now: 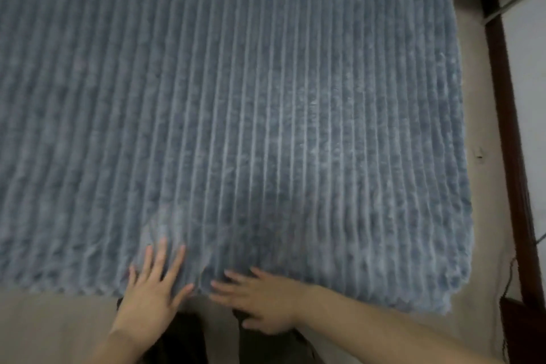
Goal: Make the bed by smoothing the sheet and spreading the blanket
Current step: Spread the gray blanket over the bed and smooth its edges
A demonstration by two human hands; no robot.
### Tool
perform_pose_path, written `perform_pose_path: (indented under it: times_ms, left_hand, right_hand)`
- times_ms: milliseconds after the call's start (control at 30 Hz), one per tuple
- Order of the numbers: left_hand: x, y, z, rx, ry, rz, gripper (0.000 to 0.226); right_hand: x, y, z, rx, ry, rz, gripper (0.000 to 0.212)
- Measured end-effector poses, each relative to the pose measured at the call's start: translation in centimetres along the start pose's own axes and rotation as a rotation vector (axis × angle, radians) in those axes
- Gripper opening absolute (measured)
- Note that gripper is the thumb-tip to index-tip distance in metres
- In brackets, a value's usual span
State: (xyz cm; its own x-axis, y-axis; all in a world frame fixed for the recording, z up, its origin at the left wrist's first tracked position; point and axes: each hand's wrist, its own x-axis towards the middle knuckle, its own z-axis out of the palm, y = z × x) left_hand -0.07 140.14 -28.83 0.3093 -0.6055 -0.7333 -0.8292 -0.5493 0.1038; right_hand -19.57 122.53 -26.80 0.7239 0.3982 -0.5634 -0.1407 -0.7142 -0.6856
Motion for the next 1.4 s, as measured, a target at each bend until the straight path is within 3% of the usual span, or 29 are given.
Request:
perform_pose_path:
  times_ms: [133,200,300,367,500,700,800,900,967,1067,1200,1300,1400]
  left_hand:
    - [-2.3,-3.9,0.1,0.047,0.009,0.351,0.063]
    - [-2.5,-6.7,-0.2,0.011,0.083,0.26,0.062]
    - [-2.1,-11.9,0.0,-0.185,0.124,-0.104,0.06]
    - [-2.1,-15.8,0.8,-0.247,0.129,-0.248,0.063]
    - [-3.7,-22.1,1.3,-0.23,0.181,-0.193,0.061]
    - [-7.3,-31.5,2.4,-0.453,0.179,-0.309,0.062]
    - [-9.5,-36.1,2.7,-0.566,0.191,-0.364,0.062]
    - [-11.1,-39.4,2.4,-0.637,0.23,-0.369,0.063]
    - [-12.3,-41.7,2.2,-0.703,0.271,-0.395,0.063]
    - [-13.2,-44.0,1.3,-0.789,0.29,-0.429,0.062]
    - [-13.2,-47.2,-1.1,-0.856,0.278,-0.431,0.062]
    - [-11.8,-50.6,-4.0,-0.847,0.281,-0.406,0.063]
    - [-9.3,-54.6,-7.6,-0.803,0.264,-0.38,0.065]
  right_hand:
    - [4.2,1.4,-6.6,-0.212,0.355,0.249,0.076]
    - [6.2,2.5,-9.6,-0.165,0.413,0.444,0.078]
    - [10.1,2.4,-11.9,0.018,0.389,0.591,0.076]
    - [13.7,0.3,-11.7,0.029,0.327,0.578,0.073]
    - [21.7,-8.0,-7.7,-0.067,0.163,0.473,0.07]
    - [30.4,-18.8,-4.9,-0.108,-0.033,0.231,0.077]
    - [33.8,-20.2,-8.1,-0.149,0.083,0.196,0.078]
    - [36.7,-19.7,-12.4,-0.104,0.295,0.357,0.072]
    - [38.9,-19.6,-15.4,-0.039,0.337,0.506,0.071]
    - [41.6,-20.3,-18.1,-0.079,0.137,0.598,0.07]
    - [44.6,-23.8,-19.3,-0.094,-0.172,0.203,0.067]
    - [47.4,-25.1,-21.8,-0.062,-0.012,0.063,0.067]
    - [51.0,-24.3,-26.6,-0.013,0.283,0.237,0.065]
